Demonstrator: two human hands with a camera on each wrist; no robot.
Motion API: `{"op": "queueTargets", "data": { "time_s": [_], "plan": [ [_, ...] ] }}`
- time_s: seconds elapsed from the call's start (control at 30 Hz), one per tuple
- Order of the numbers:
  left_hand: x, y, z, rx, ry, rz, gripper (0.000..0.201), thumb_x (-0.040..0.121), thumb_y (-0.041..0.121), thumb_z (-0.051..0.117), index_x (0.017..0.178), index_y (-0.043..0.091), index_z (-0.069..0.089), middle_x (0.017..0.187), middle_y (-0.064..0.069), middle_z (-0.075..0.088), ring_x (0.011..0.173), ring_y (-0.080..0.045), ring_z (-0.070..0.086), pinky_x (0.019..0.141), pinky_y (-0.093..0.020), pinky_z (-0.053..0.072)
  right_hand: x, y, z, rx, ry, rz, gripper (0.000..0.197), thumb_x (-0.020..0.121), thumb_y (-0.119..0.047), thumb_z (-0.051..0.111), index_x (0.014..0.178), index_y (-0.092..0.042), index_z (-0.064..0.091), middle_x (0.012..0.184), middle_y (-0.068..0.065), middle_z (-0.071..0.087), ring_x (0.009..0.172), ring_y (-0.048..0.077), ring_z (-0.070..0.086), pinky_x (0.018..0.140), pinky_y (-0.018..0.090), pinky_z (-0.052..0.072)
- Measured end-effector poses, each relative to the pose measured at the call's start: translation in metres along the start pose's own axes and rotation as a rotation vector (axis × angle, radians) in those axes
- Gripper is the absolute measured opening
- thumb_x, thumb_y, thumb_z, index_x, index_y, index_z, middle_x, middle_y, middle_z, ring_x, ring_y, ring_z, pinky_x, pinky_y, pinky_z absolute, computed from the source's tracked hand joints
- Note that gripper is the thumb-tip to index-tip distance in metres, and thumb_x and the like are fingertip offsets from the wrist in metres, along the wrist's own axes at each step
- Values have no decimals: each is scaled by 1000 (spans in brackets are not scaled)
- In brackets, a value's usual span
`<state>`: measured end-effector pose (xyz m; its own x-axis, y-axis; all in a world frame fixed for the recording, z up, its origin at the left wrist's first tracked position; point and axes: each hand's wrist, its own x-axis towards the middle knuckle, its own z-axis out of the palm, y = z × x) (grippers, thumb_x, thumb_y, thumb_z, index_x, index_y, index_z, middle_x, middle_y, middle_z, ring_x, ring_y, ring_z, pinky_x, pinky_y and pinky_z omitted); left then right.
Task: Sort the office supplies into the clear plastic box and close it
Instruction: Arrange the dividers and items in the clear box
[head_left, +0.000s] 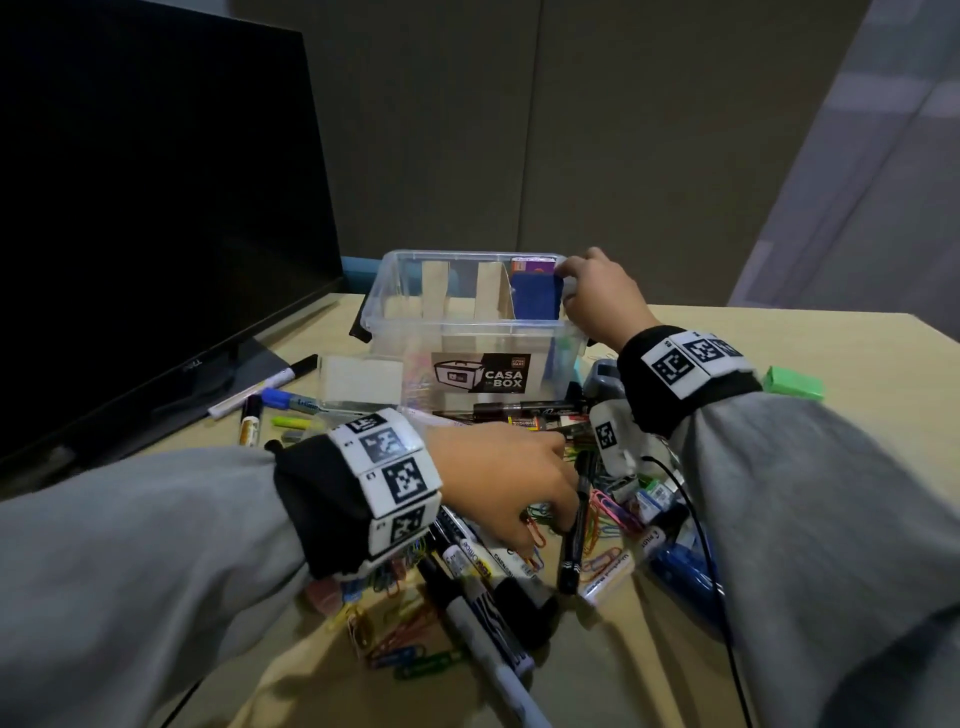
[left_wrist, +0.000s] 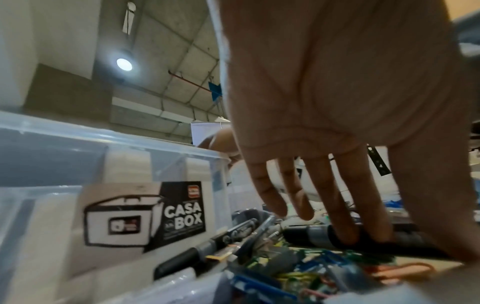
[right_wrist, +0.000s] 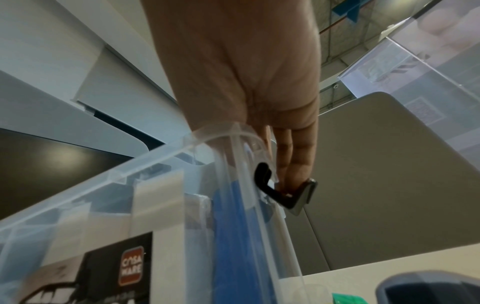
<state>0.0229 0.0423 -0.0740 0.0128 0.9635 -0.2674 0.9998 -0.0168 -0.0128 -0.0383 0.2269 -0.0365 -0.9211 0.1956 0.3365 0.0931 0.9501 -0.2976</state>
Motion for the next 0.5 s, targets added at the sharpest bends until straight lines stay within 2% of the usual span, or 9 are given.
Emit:
{"op": "queueTargets", "data": {
  "time_s": [0.1,0.17,0.27,0.37,0.5],
  "plan": [
    [7,3,5,74,-64,-43,53,85,51,66,131,28,55,127,7,53,115,-18,37,87,-41,46,1,1,1,1,8,-3,35,96,-5,42,126,-10,58,120,12,48,104,33,56,84,35,43],
    [10,2,7,119,-67,-56,55,84,48,67,132,26,53,128,5,51,116,-19,37,88,-43,47,1,1,1,9,7,2,35,96,-5,42,127,-11,58,121,12,48,104,32,56,85,34,43],
    [12,-1,10,166,-10,-54,44,87,41,66,127,26,55,124,6,55,115,-19,39,89,-40,46,1,2,2,18,9,3,34,97,-6,42,127,-11,58,121,11,47,105,31,56,89,38,46],
    [13,-5,10,107,18,-75,31,90,35,65,117,23,59,117,5,59,111,-17,42,88,-36,44,1,1,2,16,12,3,34,97,-7,43,127,-11,58,122,11,48,105,30,55,90,38,46],
    [14,-14,9,25,-19,-118,17,94,24,59,110,18,60,109,2,62,105,-18,45,89,-37,45,2,2,3,28,9,11,34,97,-8,43,128,-12,58,122,10,47,105,30,56,91,39,48]
  ]
}}
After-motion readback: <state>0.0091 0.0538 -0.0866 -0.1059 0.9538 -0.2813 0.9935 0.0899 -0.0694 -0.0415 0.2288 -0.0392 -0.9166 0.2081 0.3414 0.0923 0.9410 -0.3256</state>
